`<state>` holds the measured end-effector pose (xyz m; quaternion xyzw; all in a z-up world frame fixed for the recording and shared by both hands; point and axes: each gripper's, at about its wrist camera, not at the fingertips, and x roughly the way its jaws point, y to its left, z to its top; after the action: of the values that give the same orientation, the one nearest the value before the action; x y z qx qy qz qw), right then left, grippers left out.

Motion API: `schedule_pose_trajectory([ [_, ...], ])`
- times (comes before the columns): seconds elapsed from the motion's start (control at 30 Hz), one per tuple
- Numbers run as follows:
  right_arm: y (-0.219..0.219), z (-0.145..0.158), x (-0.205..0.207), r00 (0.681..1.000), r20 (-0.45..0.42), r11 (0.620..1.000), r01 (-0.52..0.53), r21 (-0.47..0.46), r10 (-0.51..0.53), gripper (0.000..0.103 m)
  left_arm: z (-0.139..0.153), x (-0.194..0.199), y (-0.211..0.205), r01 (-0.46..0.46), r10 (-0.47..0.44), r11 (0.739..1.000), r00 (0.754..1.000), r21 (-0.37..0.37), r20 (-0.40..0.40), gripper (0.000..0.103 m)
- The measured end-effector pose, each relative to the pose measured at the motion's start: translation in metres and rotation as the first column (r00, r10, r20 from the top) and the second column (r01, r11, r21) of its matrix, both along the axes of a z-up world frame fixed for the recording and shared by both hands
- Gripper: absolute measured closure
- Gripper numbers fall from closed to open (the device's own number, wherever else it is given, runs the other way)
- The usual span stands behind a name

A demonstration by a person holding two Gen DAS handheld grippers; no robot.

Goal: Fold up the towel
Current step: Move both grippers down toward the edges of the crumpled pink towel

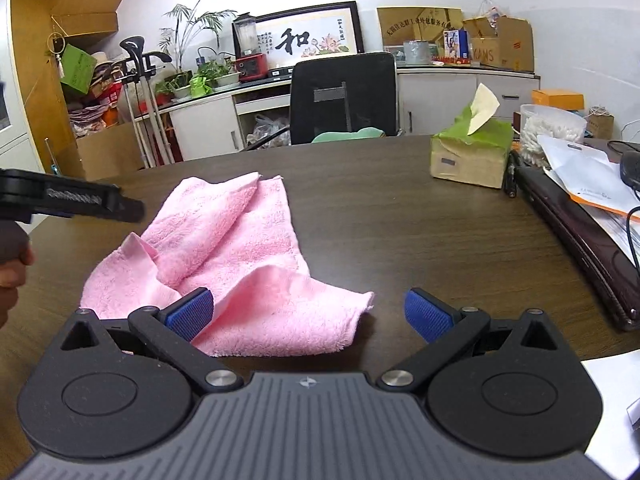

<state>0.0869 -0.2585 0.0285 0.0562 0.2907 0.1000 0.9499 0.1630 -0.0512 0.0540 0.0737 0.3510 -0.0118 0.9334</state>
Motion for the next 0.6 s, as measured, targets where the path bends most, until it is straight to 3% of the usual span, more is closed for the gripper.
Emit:
schedule_pose_trajectory([
  [0.2, 0.001, 0.007, -0.006, 1.000, 0.031, 1.000, -0.004, -0.013, 0.004, 0.000, -0.008, -0.014, 0.002, 0.034, -0.034, 0.999, 0.999, 0.022, -0.030, 0.002],
  [0.37, 0.000, 0.007, -0.007, 0.999, 0.033, 1.000, 0.015, -0.024, -0.014, 0.000, -0.012, -0.031, 0.015, 0.057, -0.059, 0.998, 0.995, -0.036, -0.081, 0.031],
  [0.6, -0.002, 0.007, -0.008, 0.999, 0.040, 0.999, 0.019, -0.031, -0.017, 0.000, -0.021, -0.076, 0.024, 0.100, -0.101, 0.995, 0.993, -0.018, -0.060, 0.033],
])
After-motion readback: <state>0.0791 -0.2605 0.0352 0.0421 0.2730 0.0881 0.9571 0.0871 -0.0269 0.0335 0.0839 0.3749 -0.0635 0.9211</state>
